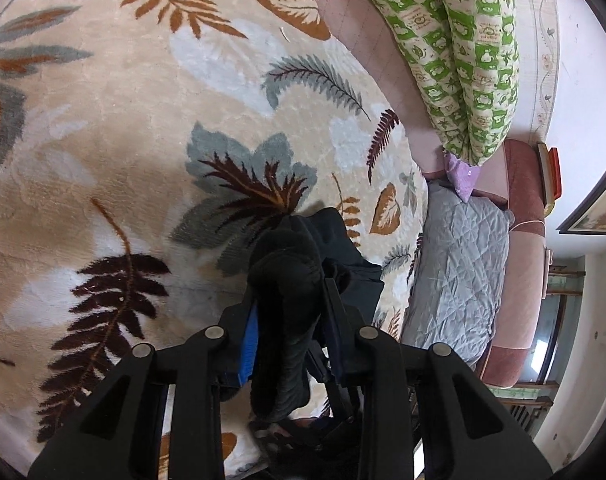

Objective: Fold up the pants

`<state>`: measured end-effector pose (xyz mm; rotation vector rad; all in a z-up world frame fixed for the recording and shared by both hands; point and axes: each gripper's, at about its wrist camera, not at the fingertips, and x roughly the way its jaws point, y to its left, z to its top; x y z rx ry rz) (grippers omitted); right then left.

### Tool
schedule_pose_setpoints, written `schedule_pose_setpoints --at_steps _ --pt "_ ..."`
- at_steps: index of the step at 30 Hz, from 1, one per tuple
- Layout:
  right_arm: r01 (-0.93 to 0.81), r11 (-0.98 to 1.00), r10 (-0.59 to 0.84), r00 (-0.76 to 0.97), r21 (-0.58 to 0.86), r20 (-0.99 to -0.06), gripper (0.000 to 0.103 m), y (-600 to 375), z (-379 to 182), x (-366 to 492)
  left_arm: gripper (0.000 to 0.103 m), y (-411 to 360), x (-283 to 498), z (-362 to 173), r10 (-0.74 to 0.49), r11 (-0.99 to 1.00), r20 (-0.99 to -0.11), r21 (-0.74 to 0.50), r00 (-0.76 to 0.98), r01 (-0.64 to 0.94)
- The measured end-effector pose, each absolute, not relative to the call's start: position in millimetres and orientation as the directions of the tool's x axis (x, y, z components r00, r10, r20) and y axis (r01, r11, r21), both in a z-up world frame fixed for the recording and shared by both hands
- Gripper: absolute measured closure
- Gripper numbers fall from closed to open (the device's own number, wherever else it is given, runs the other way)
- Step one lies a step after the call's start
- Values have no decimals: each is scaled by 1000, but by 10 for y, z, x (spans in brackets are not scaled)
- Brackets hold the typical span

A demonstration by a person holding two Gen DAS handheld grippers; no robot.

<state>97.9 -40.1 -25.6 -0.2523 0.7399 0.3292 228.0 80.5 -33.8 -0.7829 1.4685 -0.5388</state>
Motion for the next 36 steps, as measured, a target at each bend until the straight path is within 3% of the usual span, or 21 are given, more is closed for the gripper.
schedule_pose_setpoints --at_steps 3,6,7,19,36 --pt "-410 888 162 702 -208 -693 69 -224 -293 988 77 785 2291 -335 -753 644 -656 -752 55 -142" --pt "-420 881 171 712 -219 -681 77 -168 -298 1001 77 801 2303 -331 -761 633 -646 -760 59 -149" --pt "-406 897 184 703 -175 -687 89 -220 -293 1043 77 810 2306 -337 -764 629 -643 -762 60 -156" --pt "-295 918 396 671 264 -627 89 -895 -143 1066 77 654 2255 -146 -778 613 -626 -776 62 -148" --pt "-137 776 501 727 616 -470 89 -2105 -183 807 77 -823 2133 139 -722 691 -691 -723 -40 19"
